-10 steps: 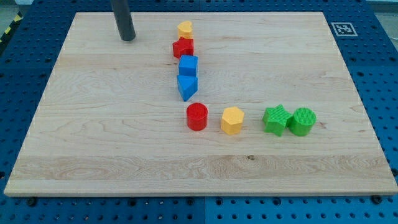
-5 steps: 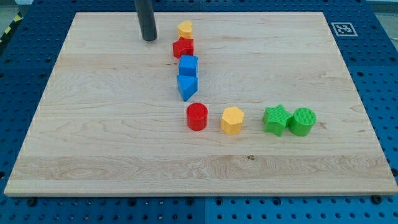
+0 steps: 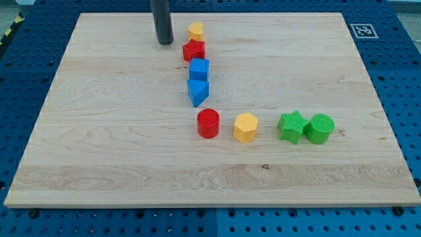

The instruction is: Move the red star parallel to the left of the red circle

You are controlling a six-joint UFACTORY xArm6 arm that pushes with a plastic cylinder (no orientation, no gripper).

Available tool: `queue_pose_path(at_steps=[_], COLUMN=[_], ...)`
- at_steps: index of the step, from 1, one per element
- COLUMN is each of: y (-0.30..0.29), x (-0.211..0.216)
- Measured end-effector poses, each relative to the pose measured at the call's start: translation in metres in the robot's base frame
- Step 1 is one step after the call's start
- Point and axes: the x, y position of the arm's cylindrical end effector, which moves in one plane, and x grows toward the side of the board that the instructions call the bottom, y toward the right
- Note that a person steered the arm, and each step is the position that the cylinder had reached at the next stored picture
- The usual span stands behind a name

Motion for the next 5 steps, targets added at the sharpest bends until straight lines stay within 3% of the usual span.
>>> queue_pose_path(at_steps=[3, 5], y=[0.021, -0.018], x=[0.000, -0.024])
